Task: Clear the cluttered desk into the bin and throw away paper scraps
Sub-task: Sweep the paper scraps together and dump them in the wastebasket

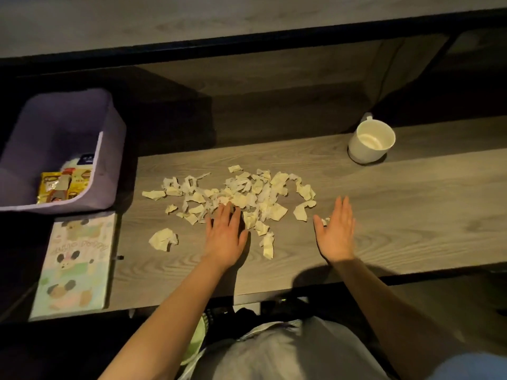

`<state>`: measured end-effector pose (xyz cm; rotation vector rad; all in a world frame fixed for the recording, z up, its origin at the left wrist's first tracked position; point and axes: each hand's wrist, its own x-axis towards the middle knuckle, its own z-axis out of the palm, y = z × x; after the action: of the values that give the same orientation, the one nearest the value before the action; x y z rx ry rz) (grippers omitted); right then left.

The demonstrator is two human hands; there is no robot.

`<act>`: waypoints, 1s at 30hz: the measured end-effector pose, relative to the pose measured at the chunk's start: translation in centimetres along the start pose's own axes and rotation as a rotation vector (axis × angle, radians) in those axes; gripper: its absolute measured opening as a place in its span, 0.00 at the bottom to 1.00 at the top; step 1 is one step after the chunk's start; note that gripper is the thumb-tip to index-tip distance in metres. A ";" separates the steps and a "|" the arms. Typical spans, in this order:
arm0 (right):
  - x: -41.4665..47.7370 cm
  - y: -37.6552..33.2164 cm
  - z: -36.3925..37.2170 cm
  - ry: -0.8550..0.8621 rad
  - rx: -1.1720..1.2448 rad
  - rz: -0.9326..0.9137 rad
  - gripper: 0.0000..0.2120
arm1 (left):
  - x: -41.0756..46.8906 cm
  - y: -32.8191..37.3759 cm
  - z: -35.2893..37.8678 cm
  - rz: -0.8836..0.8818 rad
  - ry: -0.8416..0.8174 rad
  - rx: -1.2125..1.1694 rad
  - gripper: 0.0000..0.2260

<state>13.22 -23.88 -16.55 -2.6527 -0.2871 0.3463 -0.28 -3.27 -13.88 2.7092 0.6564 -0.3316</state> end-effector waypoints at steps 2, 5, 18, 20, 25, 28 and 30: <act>0.2 -0.2 0.6 -0.062 0.002 -0.061 0.35 | -0.6 0.9 0.4 -0.046 -0.008 0.002 0.26; 0.8 -1.3 1.5 -0.132 -0.003 -0.175 0.35 | -1.4 1.4 1.0 -0.116 0.009 -0.010 0.26; 3.3 0.2 -1.1 -0.212 -0.100 -0.573 0.36 | -3.6 3.6 3.9 -0.413 0.122 -0.161 0.41; 4.1 -0.2 -1.0 -0.252 -0.257 -0.670 0.36 | -3.4 4.2 4.5 -0.402 0.099 -0.162 0.45; 5.5 -1.1 -0.2 -0.194 -0.477 -0.874 0.29 | -2.5 5.4 5.4 -0.337 0.097 -0.164 0.47; 6.0 -1.3 0.5 -0.108 -0.451 -0.941 0.25 | -2.0 5.7 5.8 -0.302 0.131 -0.144 0.47; 6.1 -1.5 0.6 -0.087 -0.413 -0.968 0.22 | -1.6 5.7 6.0 -0.290 0.152 -0.136 0.45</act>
<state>18.57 -20.78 -17.57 -2.4890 -1.7211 0.0740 0.21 -10.91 -17.38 2.5268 1.0788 -0.1439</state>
